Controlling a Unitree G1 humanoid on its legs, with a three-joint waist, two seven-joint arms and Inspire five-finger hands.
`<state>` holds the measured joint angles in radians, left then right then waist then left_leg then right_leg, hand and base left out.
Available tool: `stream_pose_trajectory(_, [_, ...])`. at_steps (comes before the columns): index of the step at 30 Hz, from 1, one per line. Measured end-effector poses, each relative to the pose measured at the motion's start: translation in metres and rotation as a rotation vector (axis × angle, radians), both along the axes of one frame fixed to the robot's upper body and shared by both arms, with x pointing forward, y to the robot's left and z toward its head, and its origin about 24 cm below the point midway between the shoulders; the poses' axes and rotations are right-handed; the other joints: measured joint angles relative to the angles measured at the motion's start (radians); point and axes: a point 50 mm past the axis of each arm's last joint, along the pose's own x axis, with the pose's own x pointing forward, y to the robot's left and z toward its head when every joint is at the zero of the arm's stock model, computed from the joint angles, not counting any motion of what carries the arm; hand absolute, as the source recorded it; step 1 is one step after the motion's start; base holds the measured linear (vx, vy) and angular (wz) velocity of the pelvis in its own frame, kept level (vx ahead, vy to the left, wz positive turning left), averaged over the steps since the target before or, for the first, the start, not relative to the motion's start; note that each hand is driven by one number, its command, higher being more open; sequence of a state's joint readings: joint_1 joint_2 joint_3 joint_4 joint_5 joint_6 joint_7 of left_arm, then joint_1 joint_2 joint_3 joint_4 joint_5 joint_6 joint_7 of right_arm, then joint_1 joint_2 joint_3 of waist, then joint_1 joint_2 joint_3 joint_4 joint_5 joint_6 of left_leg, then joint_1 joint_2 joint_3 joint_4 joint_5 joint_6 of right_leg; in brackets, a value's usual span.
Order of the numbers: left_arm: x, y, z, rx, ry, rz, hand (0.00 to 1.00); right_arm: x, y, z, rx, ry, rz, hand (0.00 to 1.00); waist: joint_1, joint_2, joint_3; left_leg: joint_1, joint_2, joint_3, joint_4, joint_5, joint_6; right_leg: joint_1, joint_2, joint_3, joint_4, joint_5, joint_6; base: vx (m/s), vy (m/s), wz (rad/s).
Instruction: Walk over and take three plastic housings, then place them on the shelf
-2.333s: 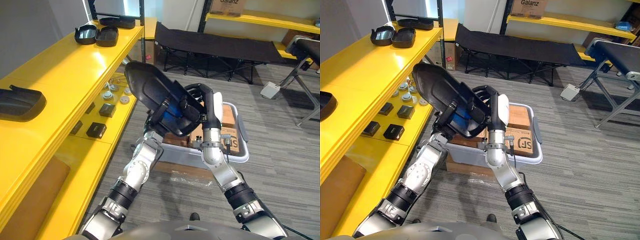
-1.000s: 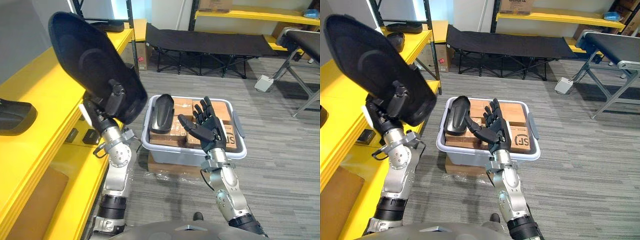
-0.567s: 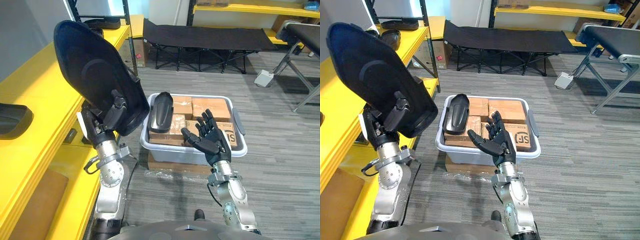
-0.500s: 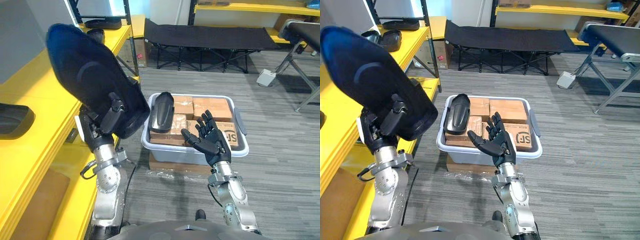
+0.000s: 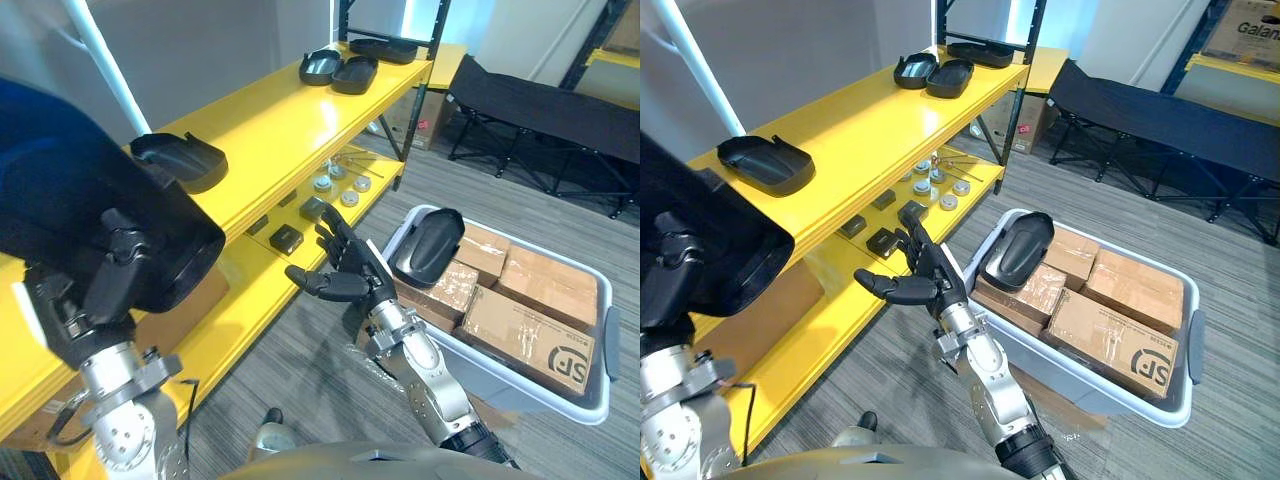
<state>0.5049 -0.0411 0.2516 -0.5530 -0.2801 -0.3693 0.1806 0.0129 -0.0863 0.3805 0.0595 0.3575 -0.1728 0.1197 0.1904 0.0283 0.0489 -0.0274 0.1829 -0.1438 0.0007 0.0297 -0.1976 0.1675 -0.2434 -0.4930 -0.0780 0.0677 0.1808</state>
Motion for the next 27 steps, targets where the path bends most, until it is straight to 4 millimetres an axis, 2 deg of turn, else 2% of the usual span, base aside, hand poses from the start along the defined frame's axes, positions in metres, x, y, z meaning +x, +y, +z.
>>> stream_pose_trajectory(4, [0.0,-0.004,-0.001,0.021,0.01,-0.08,0.0,0.002,-0.009,-0.004,-0.04,0.015,-0.007,1.0,-0.004,0.001,-0.002,-0.018,-0.002,-0.007,0.001,0.009,0.007,0.001,0.0,-0.018,0.008,-0.013,-0.002,0.02,0.0,0.12])
stream_pose_trajectory(7, [0.005,-0.009,0.002,0.049,-0.01,-0.145,0.0,0.004,-0.02,-0.006,-0.047,0.029,-0.051,1.0,-0.03,0.001,-0.001,-0.044,-0.013,-0.022,-0.016,0.056,0.015,0.002,-0.007,-0.075,0.039,-0.029,0.005,0.04,-0.024,0.57])
stream_pose_trajectory(9, [0.008,-0.013,0.003,0.047,-0.03,-0.195,0.0,0.005,-0.028,-0.007,-0.05,0.034,-0.084,1.0,-0.027,0.005,-0.001,-0.042,-0.02,-0.037,-0.048,0.081,0.021,0.008,-0.015,-0.108,0.07,-0.054,0.012,0.03,-0.035,0.66])
stream_pose_trajectory(12, [0.012,-0.016,0.005,0.024,-0.068,-0.267,0.0,0.006,-0.036,-0.007,-0.051,0.034,-0.114,1.0,-0.03,0.005,0.0,-0.054,-0.035,-0.085,-0.057,0.093,0.024,-0.012,-0.04,-0.101,0.19,-0.156,0.004,0.01,-0.044,0.64])
stream_pose_trajectory(14, [0.02,-0.023,0.004,-0.003,-0.103,-0.362,0.0,0.002,-0.042,-0.01,-0.048,0.048,-0.142,1.0,-0.056,-0.008,0.006,-0.067,-0.071,-0.161,-0.056,0.106,0.033,-0.055,-0.029,0.038,0.311,-0.291,-0.03,-0.05,-0.088,1.07])
stream_pose_trajectory(16, [0.024,-0.028,0.002,-0.013,-0.108,-0.41,0.0,-0.003,-0.045,-0.013,-0.046,0.063,-0.152,1.0,-0.055,-0.012,0.007,-0.067,-0.087,-0.191,-0.061,0.113,0.029,-0.059,-0.026,0.079,0.348,-0.329,-0.037,-0.02,-0.085,0.66])
stream_pose_trajectory(19, [0.026,-0.035,0.001,-0.019,-0.116,-0.462,0.0,-0.007,-0.044,-0.017,-0.036,0.075,-0.134,1.0,-0.06,-0.017,0.013,-0.069,-0.091,-0.169,-0.075,0.14,0.032,-0.041,-0.021,0.071,0.346,-0.315,-0.01,0.02,-0.061,0.36])
stream_pose_trajectory(22, [0.028,-0.042,0.001,-0.022,-0.113,-0.505,0.0,-0.008,-0.042,-0.016,-0.037,0.059,-0.092,1.0,-0.058,-0.033,0.024,-0.068,-0.085,-0.133,-0.073,0.146,0.036,-0.038,-0.014,0.085,0.338,-0.312,-0.005,-0.01,-0.008,0.02])
stream_pose_trajectory(24, [0.029,-0.043,0.001,-0.024,-0.113,-0.506,0.0,-0.008,-0.04,-0.015,-0.038,0.052,-0.076,1.0,-0.06,-0.032,0.028,-0.068,-0.085,-0.127,-0.072,0.147,0.036,-0.039,-0.014,0.087,0.338,-0.312,-0.004,-0.03,0.0,-0.04])
stream_pose_trajectory(27, [0.03,-0.044,0.002,-0.031,-0.115,-0.5,0.0,-0.003,-0.038,-0.007,-0.038,0.015,-0.06,1.0,-0.061,-0.024,0.075,-0.074,-0.087,-0.115,-0.047,0.137,0.051,-0.039,-0.015,0.09,0.339,-0.319,-0.014,-0.09,0.027,-0.02])
